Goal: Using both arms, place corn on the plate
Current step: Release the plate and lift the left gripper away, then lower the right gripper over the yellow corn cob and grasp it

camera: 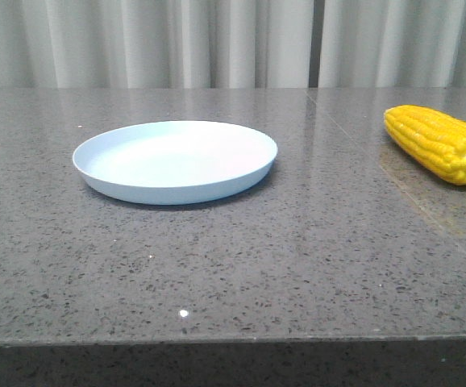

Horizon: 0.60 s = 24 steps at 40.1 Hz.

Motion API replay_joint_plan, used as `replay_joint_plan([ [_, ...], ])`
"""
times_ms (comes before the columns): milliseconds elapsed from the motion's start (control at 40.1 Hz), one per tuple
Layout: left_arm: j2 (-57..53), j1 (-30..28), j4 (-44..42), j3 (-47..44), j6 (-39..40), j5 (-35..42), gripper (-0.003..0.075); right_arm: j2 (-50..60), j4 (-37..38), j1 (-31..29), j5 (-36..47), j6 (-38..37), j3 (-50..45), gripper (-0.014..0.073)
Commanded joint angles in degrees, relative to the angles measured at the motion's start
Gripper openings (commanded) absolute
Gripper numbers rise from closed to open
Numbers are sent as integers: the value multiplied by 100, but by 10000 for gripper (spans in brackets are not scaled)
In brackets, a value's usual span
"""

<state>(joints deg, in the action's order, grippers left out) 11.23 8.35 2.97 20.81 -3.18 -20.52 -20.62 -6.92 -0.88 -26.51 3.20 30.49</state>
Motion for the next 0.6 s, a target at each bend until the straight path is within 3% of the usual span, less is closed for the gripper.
replay_joint_plan([
  [0,-57,30,20,134,3,605,-20,-89,-19,-26,436,19,210,580],
  [424,-57,30,20,134,3,634,-20,-131,-59,-26,482,19,231,580],
  [574,-57,30,20,134,3,634,-20,-814,-59,-26,317,19,536,580],
])
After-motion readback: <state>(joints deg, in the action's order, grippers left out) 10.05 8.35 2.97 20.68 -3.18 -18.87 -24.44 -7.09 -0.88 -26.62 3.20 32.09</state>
